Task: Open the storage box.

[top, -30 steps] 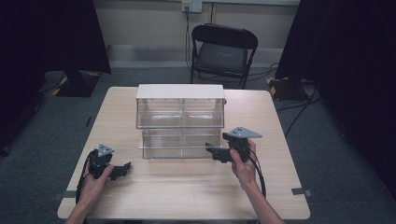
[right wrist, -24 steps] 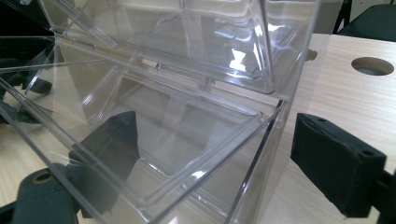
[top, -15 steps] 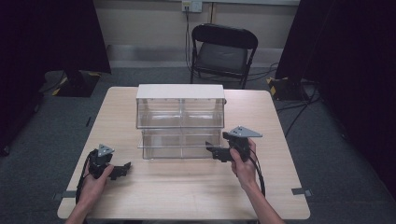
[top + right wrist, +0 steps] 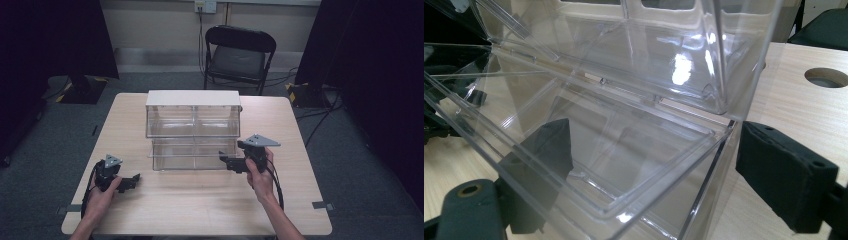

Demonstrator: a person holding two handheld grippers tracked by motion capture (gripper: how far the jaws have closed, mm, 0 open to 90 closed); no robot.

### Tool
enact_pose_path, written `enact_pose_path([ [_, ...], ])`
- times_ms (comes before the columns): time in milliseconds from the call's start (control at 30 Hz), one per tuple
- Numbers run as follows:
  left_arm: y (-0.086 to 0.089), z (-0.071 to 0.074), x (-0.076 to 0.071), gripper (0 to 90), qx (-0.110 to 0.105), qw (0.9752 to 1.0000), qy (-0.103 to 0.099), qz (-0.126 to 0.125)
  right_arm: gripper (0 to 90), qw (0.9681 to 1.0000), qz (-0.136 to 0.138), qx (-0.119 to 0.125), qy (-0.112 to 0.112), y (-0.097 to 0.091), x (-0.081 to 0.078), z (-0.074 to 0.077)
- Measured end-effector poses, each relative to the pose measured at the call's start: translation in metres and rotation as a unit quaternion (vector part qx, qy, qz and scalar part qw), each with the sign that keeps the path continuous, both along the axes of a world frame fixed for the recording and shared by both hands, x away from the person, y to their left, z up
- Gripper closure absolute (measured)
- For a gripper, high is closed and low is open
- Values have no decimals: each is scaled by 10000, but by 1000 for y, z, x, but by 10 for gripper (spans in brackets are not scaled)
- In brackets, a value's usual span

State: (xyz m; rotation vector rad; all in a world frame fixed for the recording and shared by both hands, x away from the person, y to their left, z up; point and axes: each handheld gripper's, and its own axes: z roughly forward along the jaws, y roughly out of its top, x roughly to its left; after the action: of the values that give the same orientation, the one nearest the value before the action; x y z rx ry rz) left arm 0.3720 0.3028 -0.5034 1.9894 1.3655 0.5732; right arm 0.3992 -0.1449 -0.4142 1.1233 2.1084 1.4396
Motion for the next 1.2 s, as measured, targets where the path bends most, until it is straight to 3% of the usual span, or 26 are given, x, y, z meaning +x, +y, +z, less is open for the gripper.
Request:
enact_pose_path([
  [1200, 0, 0, 0, 19, 6, 10000, -7, 9, 141, 10000, 25, 19, -3, 4, 5, 4],
])
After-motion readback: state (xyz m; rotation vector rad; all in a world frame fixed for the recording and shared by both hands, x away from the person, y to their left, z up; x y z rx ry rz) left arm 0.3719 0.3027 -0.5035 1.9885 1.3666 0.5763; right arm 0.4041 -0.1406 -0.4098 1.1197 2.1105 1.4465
